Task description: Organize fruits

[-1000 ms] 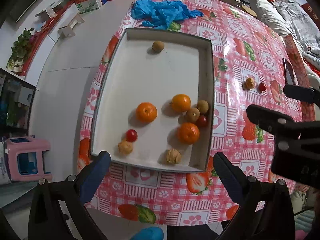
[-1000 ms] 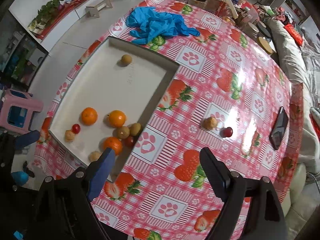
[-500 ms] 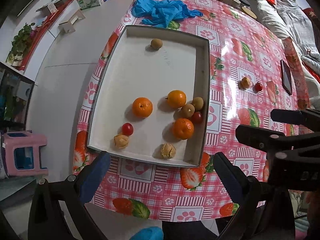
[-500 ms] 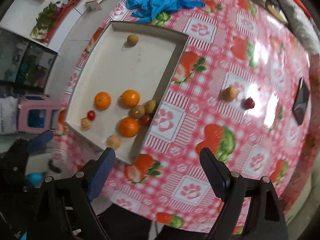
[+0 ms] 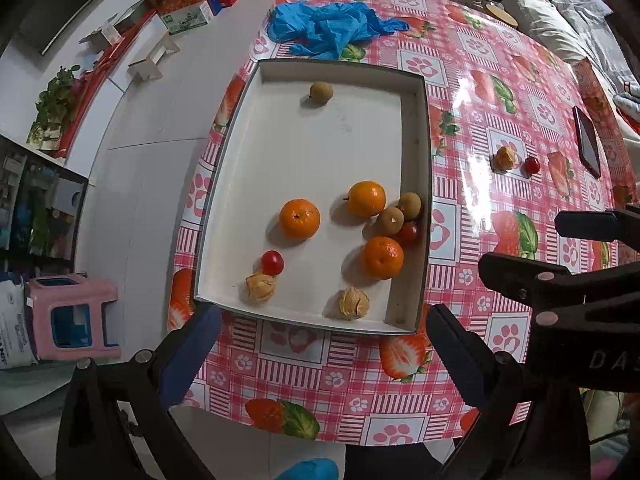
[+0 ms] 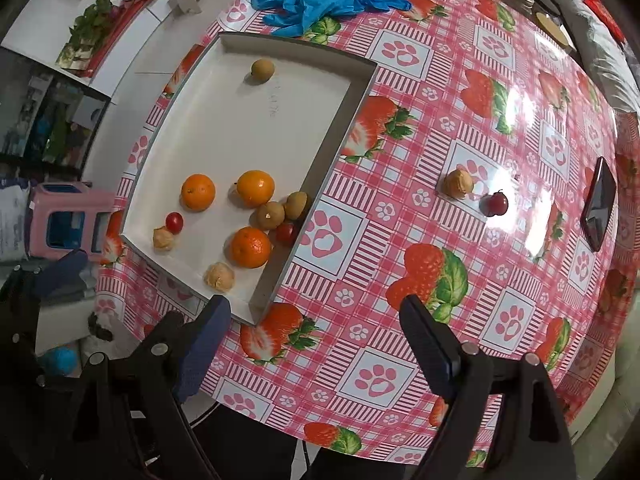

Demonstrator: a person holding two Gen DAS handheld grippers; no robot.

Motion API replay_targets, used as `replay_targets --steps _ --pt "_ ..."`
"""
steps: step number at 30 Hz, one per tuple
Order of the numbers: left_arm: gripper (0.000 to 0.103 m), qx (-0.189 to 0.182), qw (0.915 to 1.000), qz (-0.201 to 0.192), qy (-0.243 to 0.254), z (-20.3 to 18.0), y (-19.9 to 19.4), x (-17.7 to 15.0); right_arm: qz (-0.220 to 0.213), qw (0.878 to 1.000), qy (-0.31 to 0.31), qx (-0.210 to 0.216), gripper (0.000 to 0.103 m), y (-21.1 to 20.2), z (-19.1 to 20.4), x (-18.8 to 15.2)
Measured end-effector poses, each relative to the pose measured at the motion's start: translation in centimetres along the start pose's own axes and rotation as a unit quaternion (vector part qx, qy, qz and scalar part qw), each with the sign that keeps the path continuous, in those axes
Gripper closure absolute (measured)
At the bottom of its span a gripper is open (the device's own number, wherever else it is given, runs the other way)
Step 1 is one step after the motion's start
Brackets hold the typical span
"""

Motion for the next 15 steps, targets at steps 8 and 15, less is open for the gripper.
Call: replay_targets --steps 8,15 --pt "0.000 0.006 0.9999 0.008 0.003 -0.11 0.38 -0.21 -0.001 1.000 -0.009 -0.005 0.014 -0.03 0.07 0.19" --pt "0.000 0.008 0.9999 0.010 0.011 -0.47 0.53 -0.24 0.000 1.000 -0.008 -0.005 0.014 0.12 0.01 0.21"
Point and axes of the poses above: each gripper's, at about its wrist camera, not at the fingertips, and y roughly the way its jaws point, z to its left, x to its top, the point moved 10 cm from there along y, roughly the way its jaws point, and after that the axes turned 5 degrees about x, right-handed, at the moved point
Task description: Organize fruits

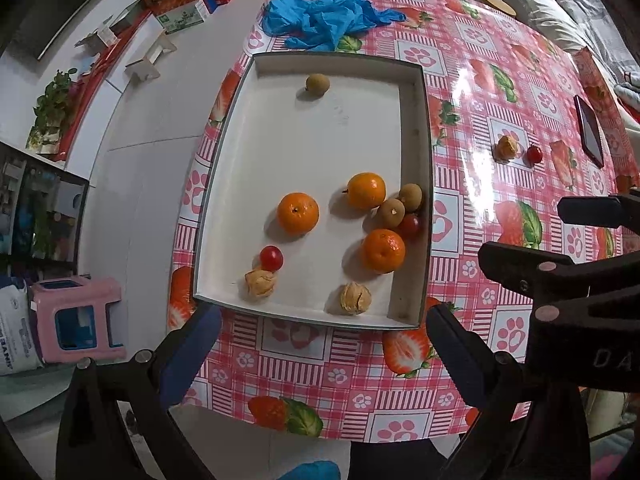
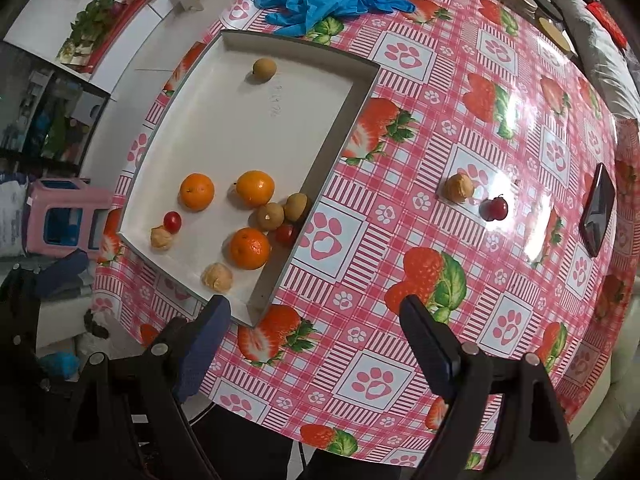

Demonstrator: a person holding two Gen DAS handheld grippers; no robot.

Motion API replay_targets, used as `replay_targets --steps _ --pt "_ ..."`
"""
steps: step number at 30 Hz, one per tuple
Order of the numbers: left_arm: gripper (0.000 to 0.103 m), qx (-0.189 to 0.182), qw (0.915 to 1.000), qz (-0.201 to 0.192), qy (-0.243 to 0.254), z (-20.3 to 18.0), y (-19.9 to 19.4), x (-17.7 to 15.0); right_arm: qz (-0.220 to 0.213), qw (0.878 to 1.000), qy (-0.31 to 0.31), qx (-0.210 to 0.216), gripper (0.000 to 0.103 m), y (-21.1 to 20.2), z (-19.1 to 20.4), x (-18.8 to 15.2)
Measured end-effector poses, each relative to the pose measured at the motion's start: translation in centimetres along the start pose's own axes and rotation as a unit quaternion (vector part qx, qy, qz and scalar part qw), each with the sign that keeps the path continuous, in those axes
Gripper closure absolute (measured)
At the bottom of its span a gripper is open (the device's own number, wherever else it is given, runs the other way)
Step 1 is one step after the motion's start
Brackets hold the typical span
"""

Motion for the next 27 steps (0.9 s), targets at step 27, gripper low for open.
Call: replay_targets --steps 27 --pt "0.000 0.000 0.9999 0.012 0.002 -0.03 0.56 -0.54 0.003 1.000 -0.014 -0.003 0.014 0.45 0.74 0.07"
Point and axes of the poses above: each gripper's, at about its wrist camera, not at the fingertips, and y roughly the way its jaws point, z to its left, x to its top, the point moved 10 cm from there along y, roughly the way its jaws point, and after that the axes turned 5 degrees about x, right-handed, at the moved point
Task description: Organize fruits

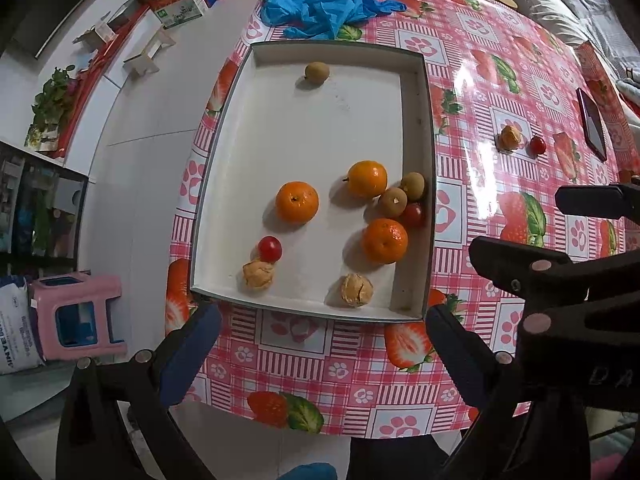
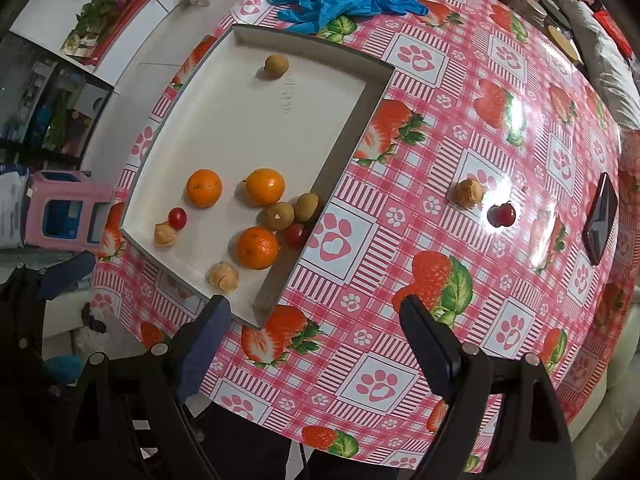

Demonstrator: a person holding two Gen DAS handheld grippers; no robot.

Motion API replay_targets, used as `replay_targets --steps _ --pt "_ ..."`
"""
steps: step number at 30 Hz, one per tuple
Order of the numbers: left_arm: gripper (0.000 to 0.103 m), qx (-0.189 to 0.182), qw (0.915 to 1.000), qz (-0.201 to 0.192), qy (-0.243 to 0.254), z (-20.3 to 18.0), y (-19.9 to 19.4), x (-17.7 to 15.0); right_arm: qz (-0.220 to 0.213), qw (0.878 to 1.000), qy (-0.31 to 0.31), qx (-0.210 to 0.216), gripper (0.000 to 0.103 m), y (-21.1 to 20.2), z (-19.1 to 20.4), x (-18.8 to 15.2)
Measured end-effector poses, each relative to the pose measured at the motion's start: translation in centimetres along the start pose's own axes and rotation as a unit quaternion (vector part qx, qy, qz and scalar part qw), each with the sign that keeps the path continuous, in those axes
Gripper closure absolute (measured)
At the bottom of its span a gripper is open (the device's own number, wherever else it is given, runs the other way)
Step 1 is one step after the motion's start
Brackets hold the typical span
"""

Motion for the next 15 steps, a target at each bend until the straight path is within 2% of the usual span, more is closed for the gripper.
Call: replay_targets --steps 10,15 --pt "0.000 -0.008 0.9999 0.011 -0.008 0.13 0.35 -0.26 0.001 1.000 -0.004 -0.001 0.014 0.00 0.14 0.04" --pt "0.000 -0.008 0.9999 0.002 -0.007 0.41 0.21 -0.26 0.001 1.000 -0.008 -0.002 0.014 0.02 0.30 0.04"
Point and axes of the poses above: each gripper's, at about its wrist camera, not at the fingertips, and y roughly the way its jaws point, z to its left, x to its top, the point moved 10 cm from there along y, roughly the way its jaws point, and after that the axes turned 5 degrees about x, right-handed, at the moved point
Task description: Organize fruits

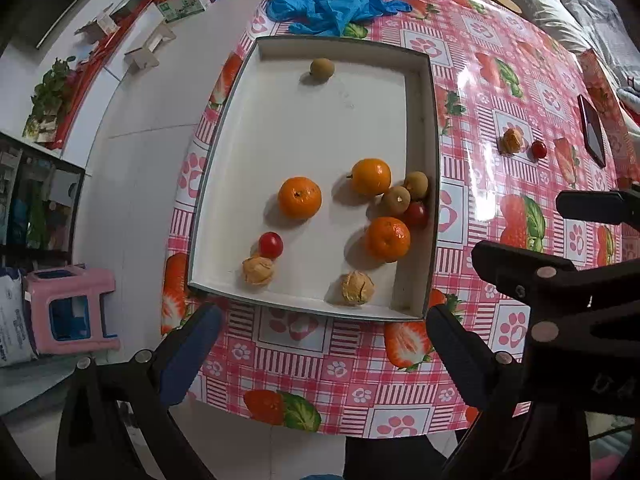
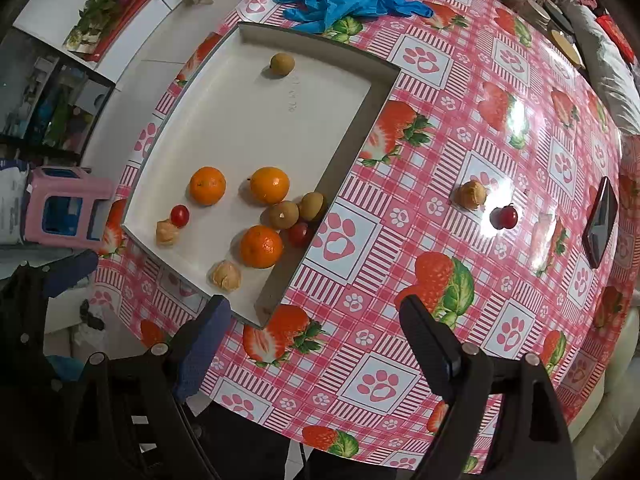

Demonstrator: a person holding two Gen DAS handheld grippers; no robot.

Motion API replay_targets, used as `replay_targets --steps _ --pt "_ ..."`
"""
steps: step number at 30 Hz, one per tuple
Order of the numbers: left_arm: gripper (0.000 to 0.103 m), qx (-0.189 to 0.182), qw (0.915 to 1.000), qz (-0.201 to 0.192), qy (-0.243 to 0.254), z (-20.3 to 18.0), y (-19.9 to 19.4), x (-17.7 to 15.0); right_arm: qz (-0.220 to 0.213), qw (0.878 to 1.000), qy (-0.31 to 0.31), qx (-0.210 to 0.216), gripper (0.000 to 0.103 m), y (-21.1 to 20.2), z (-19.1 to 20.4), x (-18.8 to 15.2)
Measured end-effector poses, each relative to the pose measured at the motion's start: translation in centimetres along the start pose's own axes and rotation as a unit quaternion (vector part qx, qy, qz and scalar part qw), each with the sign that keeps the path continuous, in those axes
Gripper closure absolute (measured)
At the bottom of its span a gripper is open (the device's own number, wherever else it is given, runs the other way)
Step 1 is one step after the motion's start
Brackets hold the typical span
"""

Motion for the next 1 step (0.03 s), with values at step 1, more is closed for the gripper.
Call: replay_targets --steps 1 --pt "0.000 0.002 1.0000 0.000 0.003 0.01 0.03 -0.04 0.000 1.000 0.000 0.000 0.014 0.02 0.01 0.00"
Point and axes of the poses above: each gripper's, at about its wrist camera, not at the fingertips, and y roughly the way its jaws point, z to its left, x to its top, the point moved 10 cm from there along y, roughly the way its jaws point, and after that the axes turned 5 degrees about x, right-handed, at the moved point
